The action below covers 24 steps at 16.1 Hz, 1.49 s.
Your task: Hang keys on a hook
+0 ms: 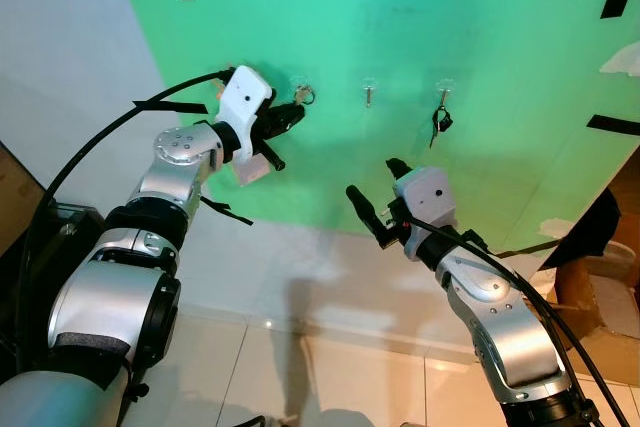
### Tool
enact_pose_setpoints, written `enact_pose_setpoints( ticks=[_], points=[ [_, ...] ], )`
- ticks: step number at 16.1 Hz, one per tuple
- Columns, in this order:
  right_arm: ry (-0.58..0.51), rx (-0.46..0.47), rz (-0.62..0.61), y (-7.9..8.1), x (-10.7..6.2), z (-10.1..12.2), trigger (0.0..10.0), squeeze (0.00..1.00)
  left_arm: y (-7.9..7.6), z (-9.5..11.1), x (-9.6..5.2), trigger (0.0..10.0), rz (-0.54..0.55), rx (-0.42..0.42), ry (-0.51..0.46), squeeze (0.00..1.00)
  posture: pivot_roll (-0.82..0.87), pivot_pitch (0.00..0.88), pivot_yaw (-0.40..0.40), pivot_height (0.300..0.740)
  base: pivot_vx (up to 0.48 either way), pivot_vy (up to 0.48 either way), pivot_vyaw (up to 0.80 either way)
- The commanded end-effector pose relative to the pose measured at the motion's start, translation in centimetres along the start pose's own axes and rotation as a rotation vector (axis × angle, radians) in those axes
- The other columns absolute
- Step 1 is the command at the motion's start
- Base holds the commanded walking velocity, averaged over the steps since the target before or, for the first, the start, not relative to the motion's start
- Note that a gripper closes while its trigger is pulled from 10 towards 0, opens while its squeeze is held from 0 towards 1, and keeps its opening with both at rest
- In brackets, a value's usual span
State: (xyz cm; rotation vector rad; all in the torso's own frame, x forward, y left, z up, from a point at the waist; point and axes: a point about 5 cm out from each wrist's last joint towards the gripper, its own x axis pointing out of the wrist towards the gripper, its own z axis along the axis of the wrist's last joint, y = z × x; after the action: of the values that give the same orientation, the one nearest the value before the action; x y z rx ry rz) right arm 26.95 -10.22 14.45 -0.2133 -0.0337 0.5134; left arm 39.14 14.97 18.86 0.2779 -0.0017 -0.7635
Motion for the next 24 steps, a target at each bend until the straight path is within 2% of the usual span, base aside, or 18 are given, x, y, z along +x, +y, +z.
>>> enact_pose_setpoints(
  ticks=[1, 4, 7, 9, 10, 11, 13, 16, 20, 21, 24],
  points=[
    [-0.01, -0.015, -0.001, 0.1, 0.0, 0.2, 10.0, 0.0, 1.7, 1.0, -1.0, 10.0, 0.079, -0.029, -0.046, 0.0, -0.08, 0.0, 0.111, 0.74, 0.0, 0.0, 0.0],
    [-0.009, -0.015, 0.0, 0.1, 0.1, 0.2, 10.0, 0.0, 2.2, 0.9, -1.7, 10.0, 0.083, -0.077, -0.067, 0.0, -0.07, 0.0, 0.107, 0.74, 0.0, 0.0, 0.0],
    [-0.005, -0.018, 0.006, 0.1, 0.1, 0.2, 10.0, 0.0, 1.8, 0.7, -2.0, 10.0, 0.052, -0.101, -0.079, 0.0, -0.07, 0.0, 0.101, 0.74, 0.0, 0.0, 0.0],
    [-0.002, -0.019, 0.006, 0.1, 0.1, 0.2, 10.0, 0.0, 1.8, 0.7, -2.0, 10.0, 0.06, -0.085, -0.077, 0.0, -0.07, 0.0, 0.1, 0.74, 0.0, 0.0, 0.0],
    [0.0, -0.021, 0.004, 0.1, 0.1, 0.2, 10.0, 0.0, 1.6, 0.8, -1.9, 10.0, 0.059, -0.041, -0.071, 0.0, -0.07, 0.0, 0.099, 0.74, 0.0, 0.0, 0.0],
    [0.001, -0.021, 0.003, 0.1, 0.0, 0.2, 10.0, 0.0, 1.5, 0.9, -1.8, 10.0, 0.047, -0.034, -0.08, 0.0, -0.07, 0.0, 0.099, 0.74, 0.0, 0.0, 0.0],
    [0.004, -0.022, 0.001, 0.1, 0.0, 0.1, 10.0, 0.0, 0.8, 1.3, -1.6, 10.0, -0.029, -0.057, -0.122, 0.0, -0.07, 0.0, 0.101, 0.74, 0.0, 0.0, 0.0],
    [0.007, -0.022, -0.001, 0.0, 0.0, 0.1, 10.0, 0.0, 0.0, 0.9, -1.8, 10.0, -0.13, -0.088, -0.118, 0.0, -0.07, 0.0, 0.101, 0.74, 0.0, 0.0, 0.0],
    [0.006, -0.025, -0.001, 0.0, 0.1, 0.1, 10.0, 0.0, 0.0, 0.9, -2.4, 10.0, -0.163, -0.131, -0.133, 0.0, -0.07, 0.0, 0.099, 0.74, 0.0, 0.0, 0.0],
    [0.005, -0.026, 0.001, 0.0, 0.1, 0.1, 10.0, 0.0, 0.3, 1.3, -2.8, 10.0, -0.165, -0.169, -0.166, 0.0, -0.07, 0.0, 0.097, 0.74, 0.0, 0.0, 0.0],
    [0.003, -0.026, 0.002, 0.1, 0.2, 0.1, 10.0, 0.0, 0.8, 1.8, -3.2, 10.0, -0.14, -0.188, -0.197, 0.0, -0.07, 0.0, 0.097, 0.74, 0.0, 0.0, 0.0]
  ],
)
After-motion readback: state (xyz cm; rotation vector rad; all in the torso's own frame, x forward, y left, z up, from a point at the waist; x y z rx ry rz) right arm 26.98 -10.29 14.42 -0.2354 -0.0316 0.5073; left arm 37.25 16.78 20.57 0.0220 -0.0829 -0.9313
